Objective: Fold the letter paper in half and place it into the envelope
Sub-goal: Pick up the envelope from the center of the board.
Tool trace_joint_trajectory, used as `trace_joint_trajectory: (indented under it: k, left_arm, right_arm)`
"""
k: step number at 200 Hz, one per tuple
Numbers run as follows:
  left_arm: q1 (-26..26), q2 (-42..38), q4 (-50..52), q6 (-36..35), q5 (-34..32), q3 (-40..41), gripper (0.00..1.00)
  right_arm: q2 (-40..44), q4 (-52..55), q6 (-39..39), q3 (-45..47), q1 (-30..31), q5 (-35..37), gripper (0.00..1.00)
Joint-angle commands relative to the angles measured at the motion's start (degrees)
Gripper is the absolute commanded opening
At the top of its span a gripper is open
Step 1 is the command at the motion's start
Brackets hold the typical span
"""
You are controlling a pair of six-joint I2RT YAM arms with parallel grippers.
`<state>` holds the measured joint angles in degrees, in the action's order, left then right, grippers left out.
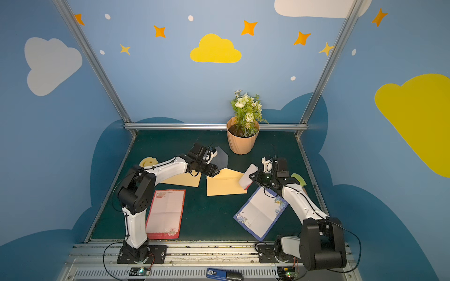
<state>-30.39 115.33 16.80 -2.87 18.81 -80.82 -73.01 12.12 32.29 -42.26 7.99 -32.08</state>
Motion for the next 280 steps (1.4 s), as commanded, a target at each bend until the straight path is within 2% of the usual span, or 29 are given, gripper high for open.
trace_joint_trajectory:
  k: [1,64,157,185,195,214,248,280]
  left_arm:
    - [-0.1,1.6,2.9,-3.7,1.5,-3.5,0.74]
    - [-1.4,7.6,8.2,-5.2,3.0,-9.5,0.71]
    - [-2.1,8.3,12.0,-6.0,3.3,-9.0,0.55]
    - [-2.2,8.5,13.0,-7.2,2.9,-9.0,0.41]
    - [-2.4,8.3,13.3,-7.8,2.4,-9.0,0.32]
    - [-2.8,7.2,13.6,-9.8,0.6,-8.7,0.04]
    - [-4.3,1.8,11.8,-14.6,-2.5,-5.5,0.03]
    - [-4.1,-10.0,-1.6,-19.0,-2.7,7.2,0.03]
  right_arm:
    - [1.0,-0.5,0.2,1.0,0.2,-0.8,0.08]
    - [0.1,-1.4,0.5,1.1,0.2,-1.3,0.08]
    - [-1.9,-2.9,1.1,0.9,0.2,-1.8,0.08]
    - [-2.1,-3.2,1.2,0.7,0.1,-2.0,0.08]
    - [-2.1,-3.2,1.2,0.6,0.1,-2.0,0.08]
    - [-1.9,-2.7,1.0,0.3,0.1,-2.0,0.08]
    - [-0.1,0.7,-0.4,-1.4,0.2,-1.7,0.07]
    - [4.2,7.6,-3.7,-4.3,0.4,-1.1,0.08]
